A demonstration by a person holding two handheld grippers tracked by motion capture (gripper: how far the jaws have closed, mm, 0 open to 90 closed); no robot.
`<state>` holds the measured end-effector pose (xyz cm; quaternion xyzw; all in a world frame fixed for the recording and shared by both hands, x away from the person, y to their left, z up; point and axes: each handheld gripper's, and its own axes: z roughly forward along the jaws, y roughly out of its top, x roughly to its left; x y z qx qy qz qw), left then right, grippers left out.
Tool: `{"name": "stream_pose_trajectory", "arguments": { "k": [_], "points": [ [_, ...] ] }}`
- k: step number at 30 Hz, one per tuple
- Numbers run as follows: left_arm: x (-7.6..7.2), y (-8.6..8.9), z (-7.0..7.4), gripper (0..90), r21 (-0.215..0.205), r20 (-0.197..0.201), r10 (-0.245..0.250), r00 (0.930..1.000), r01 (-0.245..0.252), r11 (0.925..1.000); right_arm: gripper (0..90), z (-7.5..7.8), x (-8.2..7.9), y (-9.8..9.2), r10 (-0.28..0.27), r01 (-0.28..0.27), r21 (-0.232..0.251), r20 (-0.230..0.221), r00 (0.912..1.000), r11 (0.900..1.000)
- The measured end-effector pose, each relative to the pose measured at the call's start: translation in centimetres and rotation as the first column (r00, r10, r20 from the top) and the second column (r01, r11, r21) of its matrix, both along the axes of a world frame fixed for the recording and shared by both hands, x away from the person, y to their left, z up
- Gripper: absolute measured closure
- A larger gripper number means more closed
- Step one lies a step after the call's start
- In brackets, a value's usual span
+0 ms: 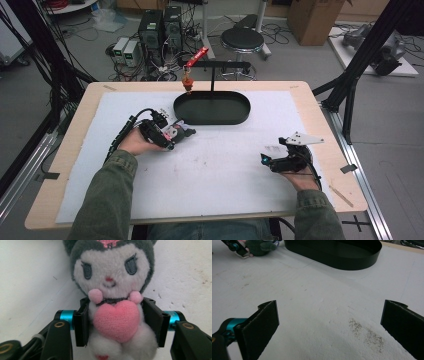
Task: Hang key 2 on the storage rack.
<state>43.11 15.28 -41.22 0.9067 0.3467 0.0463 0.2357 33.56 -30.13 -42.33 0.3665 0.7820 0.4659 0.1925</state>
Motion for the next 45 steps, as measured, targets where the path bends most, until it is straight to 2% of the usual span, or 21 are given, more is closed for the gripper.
{"name": "stream_pose_trajectory", "arguments": {
  "k": [1,2,5,10,13,19,23,29,34,39,45],
  "points": [
    [0.0,0.1,0.1,46.8,0.006,0.002,-0.008,1.0,0.008,1.0,0.7,0.0,0.0,0.0,0.0,0.0,0.0,0.0,1.0,1.0],
    [-0.1,0.1,0.1,47.0,-0.008,0.004,0.006,1.0,-0.006,1.0,0.7,0.0,0.0,0.0,-0.002,0.002,0.0,0.002,1.0,1.0],
    [-0.1,0.4,0.6,47.0,-0.03,-0.004,0.0,1.0,0.0,0.9996,0.7,0.0,0.0,0.0,-0.001,0.001,-0.001,-0.002,1.0,1.0],
    [-0.8,0.6,2.0,47.0,-0.09,0.016,-0.027,0.9995,0.028,0.9955,0.7,0.0,0.0,0.1,-0.002,0.002,-0.004,-0.01,0.9999,1.0],
    [-1.2,0.7,2.7,47.0,-0.104,0.036,-0.023,0.9991,0.026,0.9942,0.7,0.0,-0.1,0.1,0.001,-0.001,-0.005,-0.005,1.0,1.0],
    [-1.3,1.1,4.2,47.0,-0.099,0.067,-0.007,0.9977,0.014,0.995,0.7,0.0,0.0,0.1,-0.002,0.002,-0.009,-0.002,1.0,1.0],
    [-1.3,1.5,5.3,47.0,-0.13,0.083,0.011,0.9965,0.0,0.9916,0.7,0.0,-0.1,0.1,-0.003,0.003,-0.007,-0.004,1.0,1.0],
    [-0.8,2.1,6.7,47.1,-0.155,0.073,0.026,0.997,-0.014,0.9878,0.7,0.0,-0.1,0.1,-0.005,0.005,-0.01,-0.004,1.0,1.0],
    [-0.7,2.4,7.5,47.2,-0.167,0.08,0.041,0.9959,-0.027,0.9855,0.7,0.0,-0.1,0.0,-0.008,0.008,-0.009,-0.003,1.0,1.0],
    [-0.7,2.4,8.4,47.3,-0.162,0.117,0.045,0.9921,-0.026,0.9864,0.7,0.0,-0.1,0.1,-0.005,0.005,-0.006,-0.001,1.0,1.0],
    [-0.5,2.1,9.4,47.8,-0.175,0.134,0.046,0.9899,-0.022,0.9844,0.7,0.1,0.0,0.0,-0.004,0.004,0.003,0.005,1.0,1.0]
  ]
}}
